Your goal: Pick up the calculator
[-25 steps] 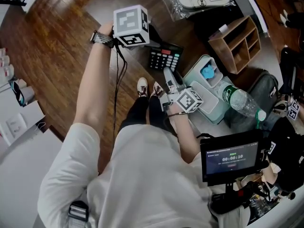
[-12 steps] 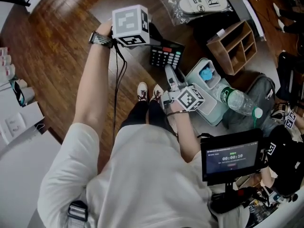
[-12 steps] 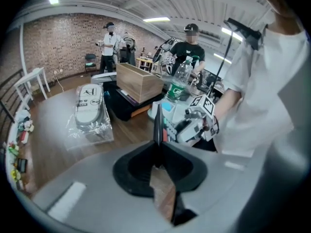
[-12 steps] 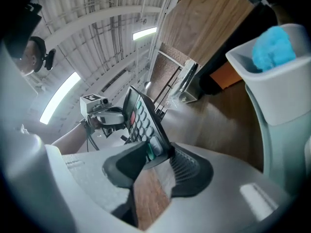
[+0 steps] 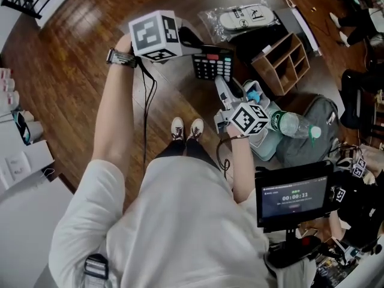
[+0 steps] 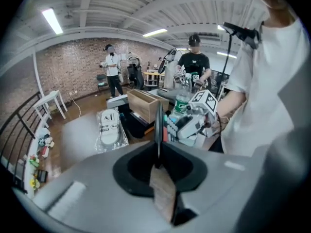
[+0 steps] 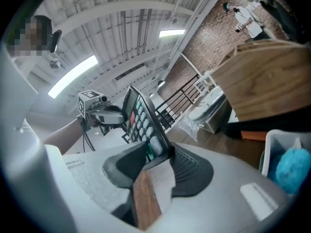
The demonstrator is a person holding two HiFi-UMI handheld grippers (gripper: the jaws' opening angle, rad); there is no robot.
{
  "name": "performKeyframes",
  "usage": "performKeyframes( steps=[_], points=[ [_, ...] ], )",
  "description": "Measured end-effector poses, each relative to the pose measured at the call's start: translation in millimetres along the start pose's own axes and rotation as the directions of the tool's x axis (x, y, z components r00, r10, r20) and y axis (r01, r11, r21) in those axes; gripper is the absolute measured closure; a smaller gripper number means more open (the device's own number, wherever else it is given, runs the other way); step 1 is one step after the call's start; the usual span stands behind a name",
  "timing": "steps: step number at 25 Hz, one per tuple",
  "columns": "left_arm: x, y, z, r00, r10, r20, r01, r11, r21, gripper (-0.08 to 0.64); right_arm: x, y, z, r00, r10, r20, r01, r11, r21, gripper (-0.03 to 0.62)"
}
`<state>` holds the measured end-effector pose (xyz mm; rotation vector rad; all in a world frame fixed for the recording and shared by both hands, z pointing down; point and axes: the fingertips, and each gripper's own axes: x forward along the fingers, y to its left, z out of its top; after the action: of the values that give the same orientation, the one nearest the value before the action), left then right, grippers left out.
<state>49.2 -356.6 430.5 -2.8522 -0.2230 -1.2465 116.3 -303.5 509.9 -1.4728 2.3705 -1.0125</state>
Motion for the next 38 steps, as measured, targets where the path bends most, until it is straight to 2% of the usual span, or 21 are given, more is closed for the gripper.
performKeyframes(
  steps=[5, 9, 12, 15, 18, 22, 28, 31, 38],
  points=[
    [-5, -7, 12, 0.994, 0.088, 0.066, -0.090, 0.996, 0.027, 0.511, -13, 2, 35, 0.997, -0.033, -0.073, 0.019, 0.984, -0.180, 0.440],
    [-9, -7, 14, 0.979, 0.172, 0.111, -0.174, 0.985, 0.009, 0.508, -15, 6, 57, 0.993, -0.071, -0.098, 0.035, 0.943, -0.331, 0.440],
    [-16, -10, 13, 0.967, 0.210, 0.144, -0.211, 0.977, -0.010, 0.508, -15, 14, 63, 0.991, -0.070, -0.113, 0.019, 0.917, -0.399, 0.440],
    [-22, -14, 12, 0.947, 0.254, 0.199, -0.250, 0.967, -0.044, 0.508, -16, 22, 71, 0.987, -0.077, -0.140, 0.002, 0.882, -0.470, 0.440],
    [-25, -22, 8, 0.912, 0.295, 0.285, -0.275, 0.955, -0.108, 0.508, -21, 30, 79, 0.978, -0.093, -0.187, -0.028, 0.831, -0.555, 0.440],
    [-31, -30, 4, 0.835, 0.371, 0.407, -0.332, 0.929, -0.164, 0.508, -22, 42, 89, 0.969, -0.120, -0.217, -0.056, 0.748, -0.662, 0.440],
    [-61, -55, -11, 0.735, 0.446, 0.511, -0.383, 0.895, -0.230, 0.506, -21, 87, 89, 0.963, -0.127, -0.236, -0.108, 0.623, -0.775, 0.440],
    [-66, -58, -11, 0.704, 0.472, 0.530, -0.401, 0.881, -0.252, 0.506, -20, 94, 93, 0.968, -0.106, -0.229, -0.129, 0.574, -0.809, 0.440],
    [-82, -62, -18, 0.660, 0.518, 0.544, -0.448, 0.853, -0.269, 0.505, -13, 114, 95, 0.970, -0.076, -0.231, -0.160, 0.517, -0.841, 0.440]
  ],
)
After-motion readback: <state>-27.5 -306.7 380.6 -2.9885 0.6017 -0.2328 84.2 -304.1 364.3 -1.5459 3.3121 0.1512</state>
